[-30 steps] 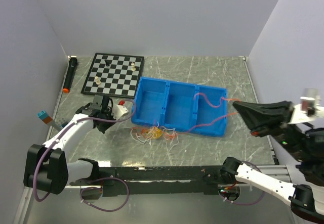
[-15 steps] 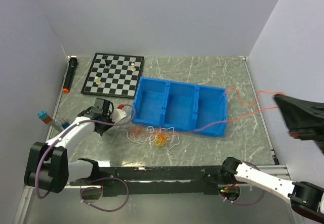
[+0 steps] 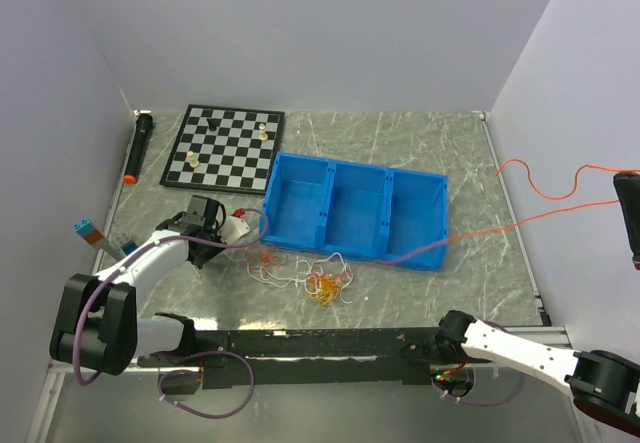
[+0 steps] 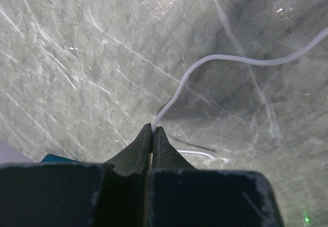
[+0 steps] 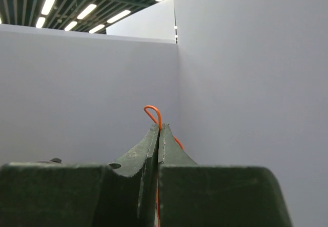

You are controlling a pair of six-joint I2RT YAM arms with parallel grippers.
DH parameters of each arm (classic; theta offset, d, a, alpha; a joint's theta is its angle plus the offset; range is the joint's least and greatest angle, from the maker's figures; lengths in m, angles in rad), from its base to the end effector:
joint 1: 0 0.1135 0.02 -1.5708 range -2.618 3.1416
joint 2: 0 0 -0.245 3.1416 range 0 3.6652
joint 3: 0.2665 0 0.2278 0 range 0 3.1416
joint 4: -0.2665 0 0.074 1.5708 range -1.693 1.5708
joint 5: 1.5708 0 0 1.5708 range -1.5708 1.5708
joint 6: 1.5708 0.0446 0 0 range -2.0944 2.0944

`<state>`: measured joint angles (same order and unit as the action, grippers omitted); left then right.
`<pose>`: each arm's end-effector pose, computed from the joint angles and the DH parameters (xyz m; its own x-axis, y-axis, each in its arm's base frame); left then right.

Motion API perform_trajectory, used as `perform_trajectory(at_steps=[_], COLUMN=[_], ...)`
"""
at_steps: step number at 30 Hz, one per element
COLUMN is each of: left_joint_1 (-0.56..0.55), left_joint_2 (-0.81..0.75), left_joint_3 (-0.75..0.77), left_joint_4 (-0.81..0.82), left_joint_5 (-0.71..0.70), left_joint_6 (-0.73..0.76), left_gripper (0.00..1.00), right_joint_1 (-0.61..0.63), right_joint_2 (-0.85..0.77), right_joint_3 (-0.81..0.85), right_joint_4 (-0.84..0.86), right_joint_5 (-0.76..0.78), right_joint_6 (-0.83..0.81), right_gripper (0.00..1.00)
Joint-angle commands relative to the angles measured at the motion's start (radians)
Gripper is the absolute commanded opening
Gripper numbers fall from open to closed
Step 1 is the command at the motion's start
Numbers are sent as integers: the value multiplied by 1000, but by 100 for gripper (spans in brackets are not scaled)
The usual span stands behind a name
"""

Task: Untangle the cables

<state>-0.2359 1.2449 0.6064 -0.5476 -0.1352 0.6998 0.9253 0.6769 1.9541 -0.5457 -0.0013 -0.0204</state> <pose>0.1941 -0.0405 0.1532 -0.5719 0.7939 -0.2066 0.7200 0.6065 0.3373 -0.0461 -0.0611 0.5739 0.4181 0.5212 -0.7440 -0.7910 0.6116 -0.0160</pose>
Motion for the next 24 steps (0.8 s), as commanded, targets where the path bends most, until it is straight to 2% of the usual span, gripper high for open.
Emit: perform_trajectory(at_steps=[1, 4, 10, 17, 21, 24], left_joint_1=[1, 4, 10, 38, 46, 47], left_joint_2=[-15, -9, 42, 88, 82, 33], left_joint_3=[24, -25, -46, -66, -10, 56], left_joint_4=[21, 67, 101, 163, 80, -1], left_joint_5=[-26, -82, -109, -210, -134, -15], left_joint_6=[10, 41, 27, 27, -16, -48], left_gripper=[1, 1, 1, 1, 1, 1], right_joint_1=[6, 7, 6, 6, 24, 32], right_joint_2=[69, 43, 64, 18, 12, -5], right_joint_3=[95, 129, 235, 217, 87, -136], right_joint_4=[23, 72, 41, 38, -28, -94], right_joint_5=[-35, -37, -11, 70, 161, 213], right_joint_6=[-15, -33, -56, -107, -87, -18], right_gripper=[0, 0, 0, 0, 0, 0])
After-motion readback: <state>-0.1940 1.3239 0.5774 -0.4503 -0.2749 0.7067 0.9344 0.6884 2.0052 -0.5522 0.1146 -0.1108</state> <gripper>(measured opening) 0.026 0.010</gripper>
